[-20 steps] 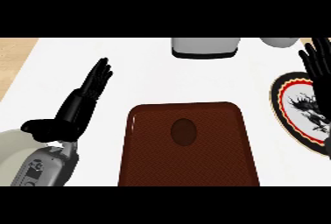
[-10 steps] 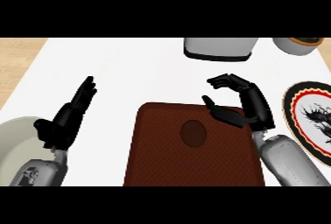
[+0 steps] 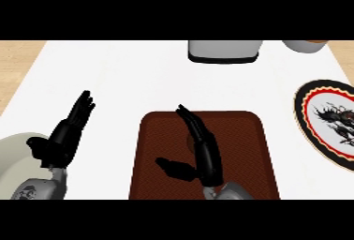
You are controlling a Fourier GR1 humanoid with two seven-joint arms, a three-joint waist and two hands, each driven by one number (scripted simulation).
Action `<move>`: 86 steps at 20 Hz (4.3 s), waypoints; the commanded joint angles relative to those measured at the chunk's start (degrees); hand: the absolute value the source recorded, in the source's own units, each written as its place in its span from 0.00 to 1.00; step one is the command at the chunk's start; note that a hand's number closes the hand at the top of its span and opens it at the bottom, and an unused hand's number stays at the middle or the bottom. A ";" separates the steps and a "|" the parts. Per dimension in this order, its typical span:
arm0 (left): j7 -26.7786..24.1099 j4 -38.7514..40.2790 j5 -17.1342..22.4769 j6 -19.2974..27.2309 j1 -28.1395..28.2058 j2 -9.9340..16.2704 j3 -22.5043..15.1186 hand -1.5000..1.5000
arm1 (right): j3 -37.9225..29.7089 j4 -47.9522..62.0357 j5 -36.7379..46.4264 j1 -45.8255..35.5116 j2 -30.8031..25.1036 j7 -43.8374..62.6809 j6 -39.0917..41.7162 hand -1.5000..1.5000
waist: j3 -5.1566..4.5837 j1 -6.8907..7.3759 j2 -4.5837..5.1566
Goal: Pick the cupcake from the tray and place it in the plate
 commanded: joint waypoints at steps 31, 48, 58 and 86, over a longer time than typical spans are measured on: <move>-3.82 2.45 -1.68 -2.80 4.64 0.64 3.99 0.50 | 0.23 -16.27 26.93 -3.35 -7.33 62.71 47.30 0.00 | -0.42 -0.49 0.26; 0.29 -0.32 -4.26 -2.72 3.87 -2.43 3.22 0.50 | -6.84 7.06 32.98 -6.76 0.79 52.80 42.50 0.00 | -0.37 -0.18 0.28; -2.16 7.37 -3.84 -4.71 -0.26 -1.85 7.36 0.50 | -8.79 8.58 31.49 -6.62 0.36 41.33 45.36 1.00 | -0.40 -0.61 0.35; 0.47 -1.21 -3.99 -2.56 6.76 -1.96 7.94 0.50 | -68.17 20.07 -8.27 27.45 -56.14 -31.81 37.52 1.00 | -0.15 -4.89 -0.31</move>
